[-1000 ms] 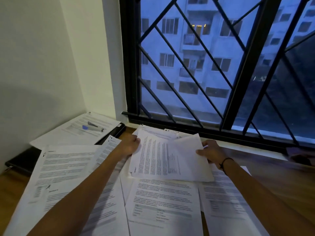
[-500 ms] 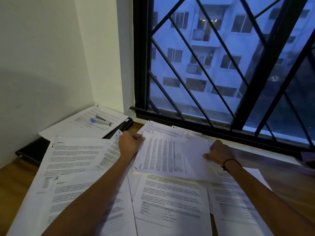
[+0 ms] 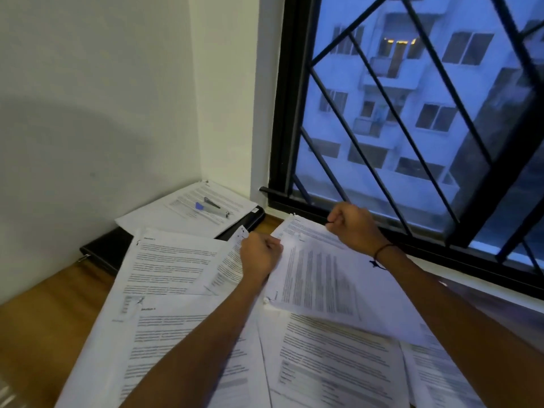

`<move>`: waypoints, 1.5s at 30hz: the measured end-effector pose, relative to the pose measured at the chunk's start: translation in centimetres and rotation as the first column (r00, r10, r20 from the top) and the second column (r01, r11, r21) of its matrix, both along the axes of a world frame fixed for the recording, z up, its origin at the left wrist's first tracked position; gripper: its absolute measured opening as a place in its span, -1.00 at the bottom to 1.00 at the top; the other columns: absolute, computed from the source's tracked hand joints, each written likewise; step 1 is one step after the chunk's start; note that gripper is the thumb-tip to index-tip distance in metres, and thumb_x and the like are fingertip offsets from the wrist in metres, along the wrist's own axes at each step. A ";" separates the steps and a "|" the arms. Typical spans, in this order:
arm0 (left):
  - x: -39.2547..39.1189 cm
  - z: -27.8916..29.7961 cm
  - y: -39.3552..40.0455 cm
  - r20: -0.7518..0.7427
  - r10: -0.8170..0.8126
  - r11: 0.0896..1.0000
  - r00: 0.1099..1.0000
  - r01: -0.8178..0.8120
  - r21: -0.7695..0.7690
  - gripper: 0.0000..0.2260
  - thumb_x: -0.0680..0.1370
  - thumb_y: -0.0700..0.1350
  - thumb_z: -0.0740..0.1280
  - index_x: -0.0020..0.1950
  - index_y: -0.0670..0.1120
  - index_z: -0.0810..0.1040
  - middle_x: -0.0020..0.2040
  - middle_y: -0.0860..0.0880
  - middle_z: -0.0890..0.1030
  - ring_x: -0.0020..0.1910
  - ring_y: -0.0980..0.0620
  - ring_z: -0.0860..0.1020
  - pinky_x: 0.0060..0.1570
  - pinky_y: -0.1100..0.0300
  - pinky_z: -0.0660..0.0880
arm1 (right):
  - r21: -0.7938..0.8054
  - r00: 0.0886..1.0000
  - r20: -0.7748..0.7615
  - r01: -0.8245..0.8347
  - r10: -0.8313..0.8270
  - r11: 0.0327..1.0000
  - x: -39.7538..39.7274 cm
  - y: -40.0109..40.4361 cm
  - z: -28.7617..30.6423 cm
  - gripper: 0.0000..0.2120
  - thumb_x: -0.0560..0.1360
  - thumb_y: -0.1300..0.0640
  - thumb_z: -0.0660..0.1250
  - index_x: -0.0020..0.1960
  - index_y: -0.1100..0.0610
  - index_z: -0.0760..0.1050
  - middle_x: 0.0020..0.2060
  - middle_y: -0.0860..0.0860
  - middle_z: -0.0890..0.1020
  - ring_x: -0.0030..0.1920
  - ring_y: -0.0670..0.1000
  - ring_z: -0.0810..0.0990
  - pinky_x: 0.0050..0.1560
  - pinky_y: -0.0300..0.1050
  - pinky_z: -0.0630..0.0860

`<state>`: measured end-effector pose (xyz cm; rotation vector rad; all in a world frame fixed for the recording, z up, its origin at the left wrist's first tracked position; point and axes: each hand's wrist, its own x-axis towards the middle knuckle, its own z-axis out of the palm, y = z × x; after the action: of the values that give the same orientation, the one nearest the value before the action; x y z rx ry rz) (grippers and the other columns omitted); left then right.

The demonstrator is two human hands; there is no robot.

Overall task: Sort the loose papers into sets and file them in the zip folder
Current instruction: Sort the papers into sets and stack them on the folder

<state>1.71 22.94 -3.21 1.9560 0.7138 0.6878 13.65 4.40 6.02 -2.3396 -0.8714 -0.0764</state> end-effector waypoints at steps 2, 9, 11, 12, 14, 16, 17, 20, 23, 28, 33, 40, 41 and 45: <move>0.1 -0.1 -0.1 -0.002 0.014 1.000 1.000 -0.014 0.008 -0.94 0.46 -0.14 0.49 -0.14 -0.02 0.78 -0.20 0.07 0.74 -0.23 0.15 0.66 -0.07 0.20 0.63 | -0.060 0.983 0.011 -0.183 0.184 0.981 -0.1 4.2 1.0 -0.91 0.50 0.18 0.46 -0.07 0.07 0.55 -0.23 0.00 0.64 -0.16 0.03 0.64 -0.02 0.04 0.63; 0.4 -0.7 0.4 -0.008 0.020 1.000 1.000 -0.020 -0.008 -0.91 0.44 -0.12 0.47 -0.26 -0.03 0.74 -0.29 0.09 0.72 -0.26 0.12 0.68 -0.12 0.09 0.67 | -0.227 0.917 -0.033 -0.395 0.398 0.890 2.2 15.2 0.5 -0.89 0.54 0.20 0.42 0.05 0.11 0.56 -0.16 0.07 0.66 -0.12 0.02 0.65 0.00 -0.01 0.63; 0.4 -0.7 0.6 -0.008 0.025 1.000 1.000 -0.025 -0.018 -0.85 0.42 -0.18 0.42 -0.32 -0.03 0.72 -0.32 0.11 0.70 -0.28 0.16 0.66 -0.05 0.13 0.65 | -0.218 0.923 -0.054 -0.382 0.380 0.898 3.4 16.7 -0.1 -0.89 0.54 0.13 0.44 0.05 0.07 0.57 -0.16 0.07 0.67 -0.12 0.02 0.65 0.04 0.05 0.65; 0.4 -0.7 0.7 -0.013 0.027 1.000 1.000 -0.027 -0.015 -0.81 0.42 -0.21 0.39 -0.35 -0.01 0.70 -0.32 0.12 0.70 -0.27 0.15 0.65 0.03 0.15 0.63 | -0.215 0.924 -0.059 -0.381 0.377 0.899 3.8 17.4 -0.5 -0.89 0.54 0.09 0.45 0.03 0.05 0.57 -0.17 0.06 0.67 -0.13 0.02 0.65 0.05 0.07 0.65; 0.6 -0.9 0.8 -0.017 0.030 1.000 0.999 -0.030 -0.004 -0.76 0.41 -0.23 0.38 -0.41 0.04 0.65 -0.32 0.14 0.69 -0.22 0.09 0.65 0.12 0.12 0.59 | -0.211 0.916 -0.047 -0.399 0.398 0.892 4.4 19.0 -1.0 -0.87 0.52 0.01 0.46 0.00 0.00 0.57 -0.20 0.01 0.67 -0.14 0.01 0.66 0.03 0.09 0.66; 0.9 -0.9 0.9 -0.020 0.026 1.000 0.999 -0.026 0.005 -0.78 0.41 -0.24 0.40 -0.38 0.02 0.67 -0.29 0.14 0.69 -0.19 0.05 0.65 0.10 0.11 0.58 | -0.230 0.900 -0.005 -0.425 0.436 0.875 4.7 21.1 -1.3 -0.82 0.50 -0.10 0.46 -0.02 -0.03 0.55 -0.22 -0.04 0.67 -0.15 -0.02 0.66 0.00 0.10 0.66; 0.9 -1.0 1.0 -0.016 0.025 1.000 1.000 -0.025 0.019 -0.80 0.42 -0.26 0.41 -0.33 -0.01 0.70 -0.25 0.12 0.71 -0.18 0.07 0.66 0.09 0.15 0.57 | -0.250 0.891 0.023 -0.435 0.454 0.865 4.7 22.1 -1.2 -0.78 0.50 -0.16 0.45 -0.01 -0.04 0.54 -0.21 -0.06 0.66 -0.15 -0.03 0.65 -0.02 0.10 0.66; 0.9 -1.2 1.0 -0.002 0.012 0.997 1.000 -0.012 0.070 -0.88 0.45 -0.26 0.45 -0.19 -0.07 0.76 -0.16 0.04 0.74 -0.11 0.05 0.66 0.02 0.23 0.54 | -0.326 0.849 0.070 -0.476 0.523 0.817 4.2 25.5 -1.1 -0.63 0.48 -0.28 0.40 0.07 -0.03 0.52 -0.16 -0.08 0.65 -0.15 -0.04 0.64 -0.05 0.09 0.65; 0.8 -1.7 1.0 0.006 0.021 0.996 1.000 -0.021 0.085 -0.92 0.47 -0.23 0.48 -0.11 -0.08 0.76 -0.14 0.02 0.74 -0.15 0.10 0.65 -0.15 0.39 0.50 | -0.392 0.808 0.055 -0.523 0.586 0.757 3.3 28.4 -1.1 -0.48 0.47 -0.34 0.38 0.17 0.07 0.52 -0.10 -0.03 0.66 -0.10 -0.02 0.63 -0.03 0.04 0.63; 0.8 -1.8 1.1 0.004 0.027 0.996 1.000 -0.028 0.089 -0.89 0.46 -0.24 0.46 -0.08 -0.09 0.76 -0.13 0.03 0.73 -0.21 0.18 0.62 -0.29 0.58 0.35 | -0.416 0.812 -0.004 -0.532 0.584 0.737 2.8 30.9 -1.9 -0.38 0.43 -0.42 0.36 0.14 0.11 0.49 -0.14 -0.03 0.58 -0.10 0.03 0.58 -0.09 -0.03 0.53; 1.0 -1.8 1.1 0.002 0.023 0.995 1.000 -0.023 0.100 -0.89 0.45 -0.22 0.45 -0.08 -0.08 0.75 -0.14 0.04 0.73 -0.24 0.20 0.58 -0.35 0.59 0.31 | -0.349 0.811 -0.092 -0.570 0.578 0.744 2.9 31.4 -3.0 -0.52 0.52 -0.21 0.41 0.14 0.18 0.45 -0.18 -0.11 0.49 -0.15 -0.01 0.50 -0.20 -0.11 0.40; 0.8 -1.5 1.0 0.011 0.017 0.997 1.000 -0.018 0.079 -0.90 0.42 -0.25 0.49 -0.16 -0.07 0.75 -0.17 0.06 0.72 -0.22 0.16 0.63 -0.29 0.55 0.33 | -0.168 0.831 -0.145 -0.556 0.538 0.814 4.1 29.8 -2.5 -0.79 0.62 -0.01 0.35 0.10 0.10 0.41 -0.20 0.00 0.63 -0.21 -0.05 0.55 -0.23 -0.15 0.40; 0.8 -1.4 1.0 0.009 0.014 0.997 1.000 -0.015 0.072 -0.91 0.42 -0.24 0.50 -0.16 -0.07 0.75 -0.17 0.06 0.72 -0.22 0.17 0.62 -0.29 0.55 0.33 | -0.142 0.832 -0.158 -0.552 0.532 0.822 4.2 29.2 -2.2 -0.80 0.63 0.00 0.33 0.12 0.10 0.41 -0.16 0.04 0.68 -0.20 -0.02 0.60 -0.25 -0.18 0.44; 0.9 -1.2 1.0 -0.002 0.003 0.999 1.000 -0.003 0.032 -0.91 0.44 -0.23 0.51 -0.16 -0.04 0.75 -0.17 0.09 0.71 -0.18 0.15 0.63 -0.16 0.36 0.53 | -0.170 0.818 -0.158 -0.574 0.553 0.801 4.3 25.8 -0.9 -0.81 0.69 0.03 0.19 0.26 0.08 0.37 -0.14 -0.03 0.61 -0.23 -0.08 0.55 -0.32 -0.27 0.50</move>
<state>2.63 23.94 -4.44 1.9855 0.7108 0.7033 17.91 30.15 5.08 -2.1406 -1.5531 0.4016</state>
